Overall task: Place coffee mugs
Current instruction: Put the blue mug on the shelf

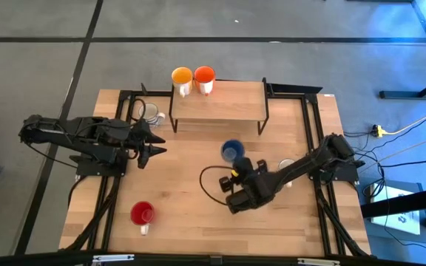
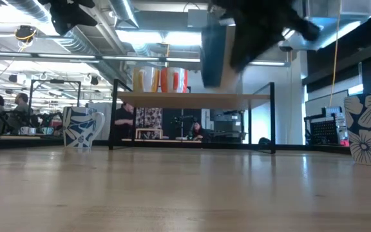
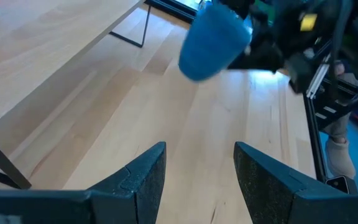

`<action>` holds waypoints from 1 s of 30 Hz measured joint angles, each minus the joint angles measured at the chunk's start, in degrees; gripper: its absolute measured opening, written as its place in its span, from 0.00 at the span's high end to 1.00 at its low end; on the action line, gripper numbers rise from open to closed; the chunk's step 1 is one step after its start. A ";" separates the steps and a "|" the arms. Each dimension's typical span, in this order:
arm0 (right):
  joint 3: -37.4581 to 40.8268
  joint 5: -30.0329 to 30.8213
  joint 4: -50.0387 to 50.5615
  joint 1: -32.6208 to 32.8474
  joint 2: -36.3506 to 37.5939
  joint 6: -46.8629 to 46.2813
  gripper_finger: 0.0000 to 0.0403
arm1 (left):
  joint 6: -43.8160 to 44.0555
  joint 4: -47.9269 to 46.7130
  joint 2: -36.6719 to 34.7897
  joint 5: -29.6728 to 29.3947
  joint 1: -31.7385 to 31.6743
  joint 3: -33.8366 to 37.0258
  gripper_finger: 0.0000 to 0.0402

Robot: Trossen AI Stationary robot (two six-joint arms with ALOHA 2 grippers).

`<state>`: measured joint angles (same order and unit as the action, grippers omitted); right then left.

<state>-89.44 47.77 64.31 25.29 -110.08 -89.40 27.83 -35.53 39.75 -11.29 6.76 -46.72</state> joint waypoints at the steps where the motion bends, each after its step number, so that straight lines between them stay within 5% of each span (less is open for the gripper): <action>1: -1.92 0.77 2.22 -0.45 0.00 0.11 0.93 | 0.01 0.00 0.00 0.00 0.00 0.00 0.54; 17: -18.46 9.53 12.31 -16.16 0.66 16.70 0.92 | 0.10 0.03 0.00 -1.00 0.00 0.00 0.54; 26: -18.48 4.82 7.77 -27.07 2.32 29.25 0.93 | 0.16 0.15 -0.02 -1.11 0.01 0.00 0.54; 30: -18.48 -3.29 2.16 -32.66 2.92 38.95 0.93 | 0.14 0.09 -0.01 -1.11 0.00 0.00 0.54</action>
<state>-107.92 44.48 66.47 -7.37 -107.16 -50.45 27.97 -35.44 39.74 -12.40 6.76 -46.72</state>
